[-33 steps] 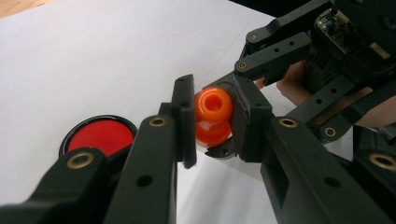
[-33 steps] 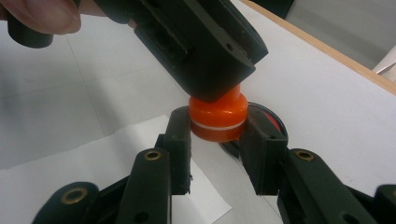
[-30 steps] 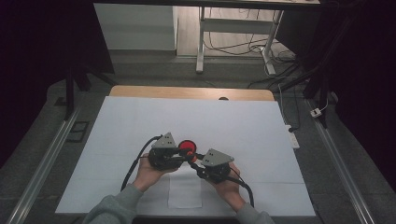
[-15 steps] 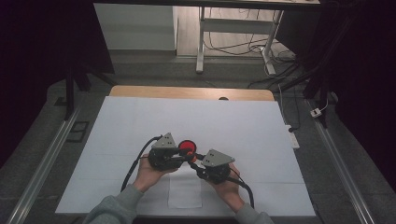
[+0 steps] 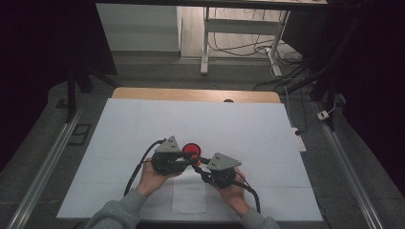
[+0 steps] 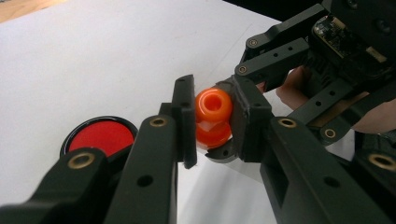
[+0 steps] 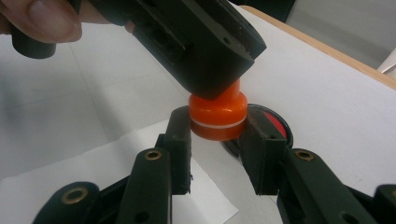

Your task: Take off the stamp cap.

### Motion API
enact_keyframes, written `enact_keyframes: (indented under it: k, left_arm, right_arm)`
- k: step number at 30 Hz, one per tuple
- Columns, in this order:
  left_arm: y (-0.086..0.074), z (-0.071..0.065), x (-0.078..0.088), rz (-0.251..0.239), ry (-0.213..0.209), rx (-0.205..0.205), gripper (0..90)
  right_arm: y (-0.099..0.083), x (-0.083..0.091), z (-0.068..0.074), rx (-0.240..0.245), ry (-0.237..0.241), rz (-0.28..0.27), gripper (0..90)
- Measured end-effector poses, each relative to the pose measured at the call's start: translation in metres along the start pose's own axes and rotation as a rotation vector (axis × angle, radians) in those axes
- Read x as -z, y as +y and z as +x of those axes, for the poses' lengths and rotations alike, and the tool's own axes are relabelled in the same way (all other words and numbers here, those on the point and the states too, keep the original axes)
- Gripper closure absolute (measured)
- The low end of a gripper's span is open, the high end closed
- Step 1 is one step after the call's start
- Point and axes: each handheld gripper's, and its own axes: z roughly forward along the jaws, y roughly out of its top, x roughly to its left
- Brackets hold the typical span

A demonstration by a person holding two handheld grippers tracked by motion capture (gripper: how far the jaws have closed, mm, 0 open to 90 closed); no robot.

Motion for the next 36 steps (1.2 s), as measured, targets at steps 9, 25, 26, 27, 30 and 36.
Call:
enact_keyframes:
  k: [9,25,26,27,30,36]
  left_arm:
    - [-0.0004,-0.0005,0.0001,-0.005,0.004,-0.003,72.8]
    - [-0.0006,-0.0015,0.0009,-0.013,0.003,-0.006,73.0]
    - [-0.0005,-0.0016,0.0008,-0.013,0.003,-0.006,73.0]
    - [-0.0006,-0.0018,0.0008,-0.013,0.004,-0.006,73.0]
    - [-0.0006,-0.0012,0.0014,-0.018,-0.003,-0.002,73.0]
    - [-0.0006,-0.0004,0.0019,-0.02,-0.007,0.003,73.0]
  right_arm:
    - [-0.0005,-0.0001,-0.0004,0.01,0.001,0.001,64.8]
    - [-0.0011,0.0009,-0.0017,-0.003,0.019,-0.011,64.8]
    - [-0.001,0.0011,-0.002,-0.002,0.022,-0.011,64.8]
    - [-0.0009,0.0013,-0.0023,0.001,0.024,-0.01,64.8]
    - [-0.0013,0.0015,-0.0033,-0.008,0.034,-0.018,64.8]
    - [-0.001,0.0013,-0.0033,-0.011,0.034,-0.022,64.9]
